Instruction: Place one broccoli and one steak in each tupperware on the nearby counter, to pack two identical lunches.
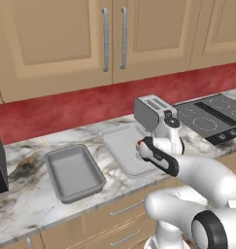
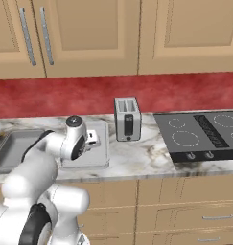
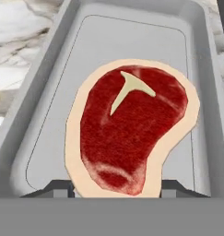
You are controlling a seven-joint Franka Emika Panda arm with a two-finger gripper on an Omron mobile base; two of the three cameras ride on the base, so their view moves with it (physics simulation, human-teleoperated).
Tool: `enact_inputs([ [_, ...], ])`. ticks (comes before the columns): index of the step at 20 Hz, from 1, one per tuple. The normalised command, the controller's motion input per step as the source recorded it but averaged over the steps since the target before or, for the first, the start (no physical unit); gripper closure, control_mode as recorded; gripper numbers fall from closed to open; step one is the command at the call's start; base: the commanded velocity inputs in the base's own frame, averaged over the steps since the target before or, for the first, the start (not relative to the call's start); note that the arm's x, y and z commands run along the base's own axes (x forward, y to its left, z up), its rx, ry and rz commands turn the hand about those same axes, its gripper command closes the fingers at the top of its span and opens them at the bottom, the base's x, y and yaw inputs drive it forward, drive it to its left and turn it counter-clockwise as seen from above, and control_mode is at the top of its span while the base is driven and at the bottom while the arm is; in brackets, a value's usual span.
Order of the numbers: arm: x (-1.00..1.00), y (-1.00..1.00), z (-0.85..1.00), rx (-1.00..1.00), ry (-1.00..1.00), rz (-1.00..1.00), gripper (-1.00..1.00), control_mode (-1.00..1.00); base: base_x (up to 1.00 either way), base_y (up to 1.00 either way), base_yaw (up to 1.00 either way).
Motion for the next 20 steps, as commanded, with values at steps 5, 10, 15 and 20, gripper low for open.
enact_inputs([
  [5,0.59,0.10,-0.56,0.00,0.03,0.00,1.00,-1.00,0.00,0.00,0.00],
  [10,0.54,0.08,-0.53,0.00,0.00,0.00,-1.00,-1.00,0.00,0.00,0.00],
  [15,0.39,0.03,-0.20,0.00,0.01,0.00,-1.00,-1.00,0.00,0.00,0.00],
  [20,-0.17,0.00,0.43,0.00,0.00,0.00,-1.00,-1.00,0.00,0.00,0.00],
])
